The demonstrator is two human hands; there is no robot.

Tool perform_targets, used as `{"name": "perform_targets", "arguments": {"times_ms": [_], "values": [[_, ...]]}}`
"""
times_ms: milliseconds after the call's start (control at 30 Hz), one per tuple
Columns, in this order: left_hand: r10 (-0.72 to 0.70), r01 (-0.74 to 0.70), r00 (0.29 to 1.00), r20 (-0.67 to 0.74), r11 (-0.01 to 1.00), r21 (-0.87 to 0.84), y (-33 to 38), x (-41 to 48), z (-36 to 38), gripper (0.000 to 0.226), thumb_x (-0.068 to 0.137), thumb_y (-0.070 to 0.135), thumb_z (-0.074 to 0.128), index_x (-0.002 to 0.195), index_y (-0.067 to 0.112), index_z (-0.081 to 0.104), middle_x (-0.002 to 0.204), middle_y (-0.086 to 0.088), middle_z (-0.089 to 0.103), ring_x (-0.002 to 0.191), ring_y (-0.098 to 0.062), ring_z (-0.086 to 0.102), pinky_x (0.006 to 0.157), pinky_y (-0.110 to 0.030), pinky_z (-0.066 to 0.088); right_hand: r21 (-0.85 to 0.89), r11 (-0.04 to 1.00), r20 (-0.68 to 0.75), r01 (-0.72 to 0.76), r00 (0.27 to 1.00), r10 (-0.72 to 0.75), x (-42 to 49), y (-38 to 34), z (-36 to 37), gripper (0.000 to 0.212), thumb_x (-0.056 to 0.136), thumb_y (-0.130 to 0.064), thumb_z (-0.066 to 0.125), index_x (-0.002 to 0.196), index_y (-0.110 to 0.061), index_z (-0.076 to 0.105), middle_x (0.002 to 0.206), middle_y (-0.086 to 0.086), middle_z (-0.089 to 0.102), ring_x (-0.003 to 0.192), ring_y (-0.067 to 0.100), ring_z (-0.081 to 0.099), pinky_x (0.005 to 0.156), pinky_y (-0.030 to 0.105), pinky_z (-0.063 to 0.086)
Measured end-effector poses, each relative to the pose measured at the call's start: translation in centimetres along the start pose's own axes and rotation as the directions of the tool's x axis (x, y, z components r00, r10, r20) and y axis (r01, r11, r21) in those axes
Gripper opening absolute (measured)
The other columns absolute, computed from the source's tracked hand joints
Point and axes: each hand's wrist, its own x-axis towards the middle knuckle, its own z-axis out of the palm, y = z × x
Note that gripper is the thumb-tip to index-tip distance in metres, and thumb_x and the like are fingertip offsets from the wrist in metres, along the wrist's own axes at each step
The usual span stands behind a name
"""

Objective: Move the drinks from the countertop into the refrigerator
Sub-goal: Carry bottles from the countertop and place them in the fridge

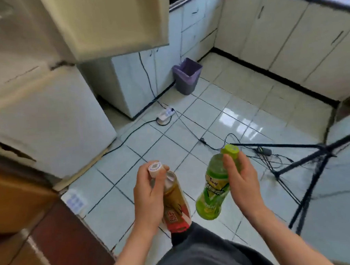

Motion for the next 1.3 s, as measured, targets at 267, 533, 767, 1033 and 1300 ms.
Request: {"name": "perform_targets", "arguments": {"times_ms": [267, 533, 767, 1033, 1300], "values": [[0.000, -0.011, 0.922, -0.386, 1.000, -0.026, 0.8, 12.7, -11.6, 0.035, 0.084, 0.038, 0.050, 0.105, 0.011, 0.059, 0.094, 0.022, 0.066, 0.086, 0.006, 0.060, 0.071, -0.004, 0.042, 0.003, 0.990, 0.396, 0.141, 0.909, -0.131, 12.8, -5.2, 18.1, 0.020, 0.088, -0.040, 0.047, 0.091, -0.025, 0.059, 0.085, -0.003, 0.061, 0.077, 0.005, 0.056, 0.067, 0.024, 0.045], [0.029, -0.016, 0.721, -0.692, 1.000, 0.026, 3.6, 22.0, -22.6, 0.022, 0.090, 0.032, 0.050, 0.109, 0.023, 0.055, 0.098, 0.011, 0.062, 0.089, 0.003, 0.058, 0.074, -0.010, 0.045, 0.108, 0.957, 0.635, 0.269, 0.722, -0.275, 21.5, -13.0, 35.0, 0.016, 0.093, -0.034, 0.045, 0.082, -0.027, 0.054, 0.075, -0.010, 0.056, 0.071, -0.002, 0.053, 0.062, 0.009, 0.040], [-0.009, 0.017, 0.644, -0.765, 1.000, 0.002, 1.9, 27.9, -31.2, 0.031, 0.090, 0.039, 0.053, 0.114, 0.019, 0.055, 0.101, 0.010, 0.064, 0.093, -0.001, 0.061, 0.076, -0.011, 0.046, 0.141, 0.953, 0.686, 0.269, 0.667, -0.290, 24.1, -17.1, 47.0, 0.020, 0.089, -0.042, 0.043, 0.086, -0.027, 0.055, 0.078, -0.010, 0.058, 0.074, 0.001, 0.055, 0.062, 0.009, 0.042], [-0.012, -0.015, 0.777, -0.630, 0.999, -0.036, 3.2, 39.6, -42.6, 0.027, 0.089, 0.040, 0.056, 0.109, 0.022, 0.056, 0.097, 0.010, 0.065, 0.093, -0.005, 0.062, 0.078, -0.019, 0.050, 0.142, 0.958, 0.545, 0.249, 0.788, -0.286, 26.3, -21.9, 60.4, 0.019, 0.086, -0.048, 0.045, 0.086, -0.034, 0.056, 0.083, -0.008, 0.059, 0.077, 0.007, 0.056, 0.065, 0.020, 0.043], [0.266, -0.271, 0.858, -0.440, 0.961, 0.053, 12.7, 50.8, -51.9, 0.020, 0.083, 0.041, 0.053, 0.099, 0.030, 0.061, 0.097, 0.009, 0.068, 0.091, -0.004, 0.063, 0.071, -0.008, 0.047, 0.298, 0.848, 0.297, 0.439, 0.801, -0.519, 31.1, -31.9, 68.7, 0.012, 0.088, -0.036, 0.046, 0.083, -0.029, 0.055, 0.076, -0.010, 0.051, 0.072, 0.003, 0.047, 0.065, 0.014, 0.039]]}}
